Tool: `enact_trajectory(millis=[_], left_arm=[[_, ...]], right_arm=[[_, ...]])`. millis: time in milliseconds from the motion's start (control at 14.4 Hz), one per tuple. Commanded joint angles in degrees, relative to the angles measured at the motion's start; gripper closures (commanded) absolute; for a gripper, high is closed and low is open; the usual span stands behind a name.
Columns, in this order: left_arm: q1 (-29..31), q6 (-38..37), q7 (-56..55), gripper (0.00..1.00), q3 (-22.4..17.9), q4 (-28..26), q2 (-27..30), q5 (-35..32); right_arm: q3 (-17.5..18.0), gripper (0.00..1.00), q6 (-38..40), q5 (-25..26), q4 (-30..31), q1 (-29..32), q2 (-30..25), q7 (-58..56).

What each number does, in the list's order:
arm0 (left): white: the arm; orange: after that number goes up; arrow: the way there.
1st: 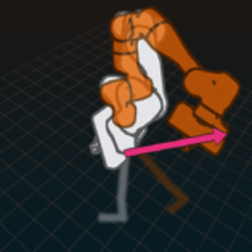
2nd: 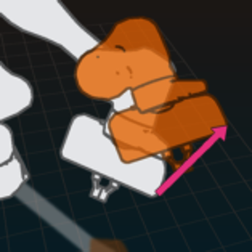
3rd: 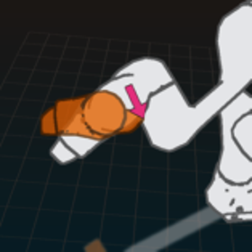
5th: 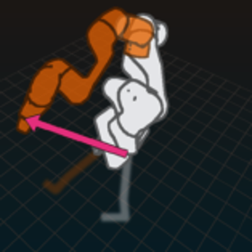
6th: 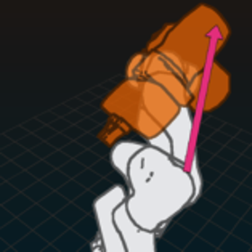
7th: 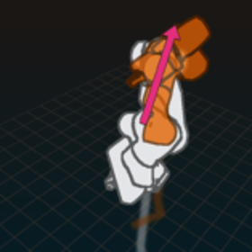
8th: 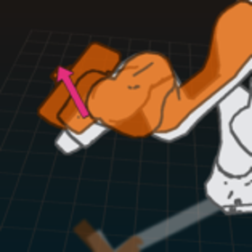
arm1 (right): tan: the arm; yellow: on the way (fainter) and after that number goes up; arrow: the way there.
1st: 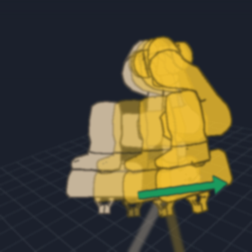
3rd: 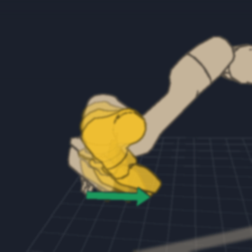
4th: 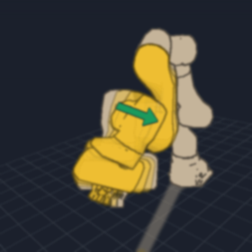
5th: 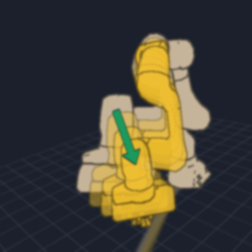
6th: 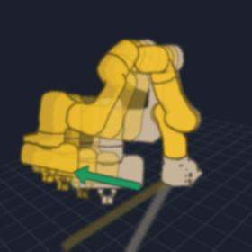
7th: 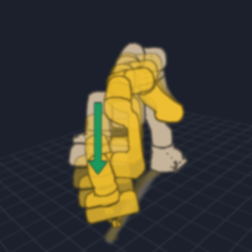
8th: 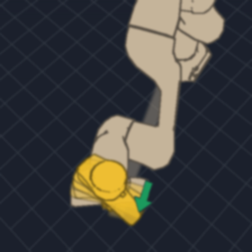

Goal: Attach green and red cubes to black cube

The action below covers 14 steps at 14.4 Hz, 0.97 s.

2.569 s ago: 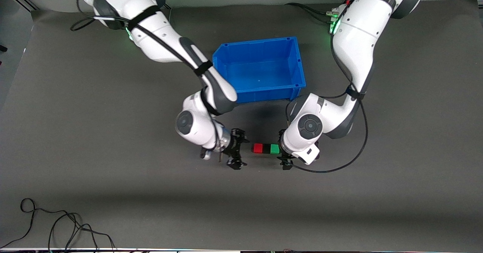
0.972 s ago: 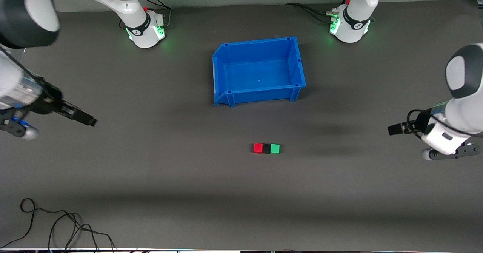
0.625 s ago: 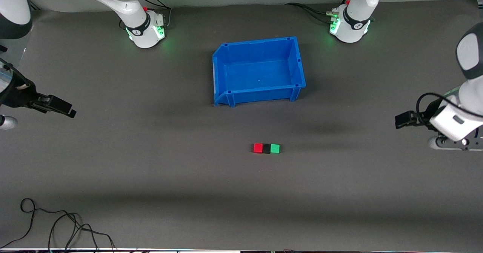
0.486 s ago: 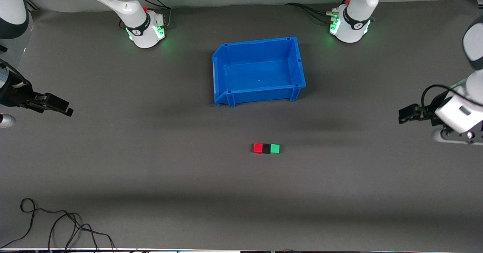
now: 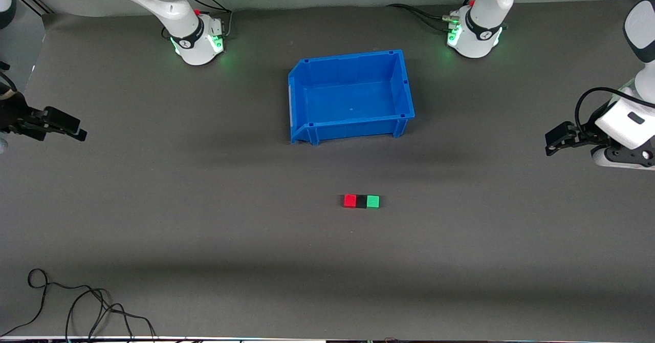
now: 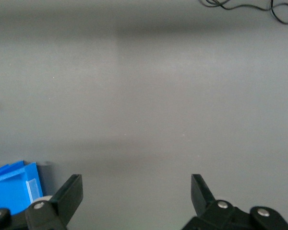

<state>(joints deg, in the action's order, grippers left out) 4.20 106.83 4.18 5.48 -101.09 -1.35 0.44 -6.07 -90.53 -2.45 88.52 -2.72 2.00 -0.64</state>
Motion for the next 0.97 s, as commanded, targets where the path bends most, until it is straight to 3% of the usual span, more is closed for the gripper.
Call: enact_trajectory(millis=[0, 903], left_arm=[[0.28, -1.08, 1.09, 0.00, 0.06, 0.54, -0.14, 0.44], [0.19, -2.41, 0.30, 0.00, 0.06, 1.69, -1.47, 0.00]], right_arm=[[-0.08, 0.00, 0.97, 1.49, -0.19, -0.35, -0.24, -1.82], [-0.09, 0.00, 0.36, 1.05, -0.01, -0.18, 0.81, -1.20]])
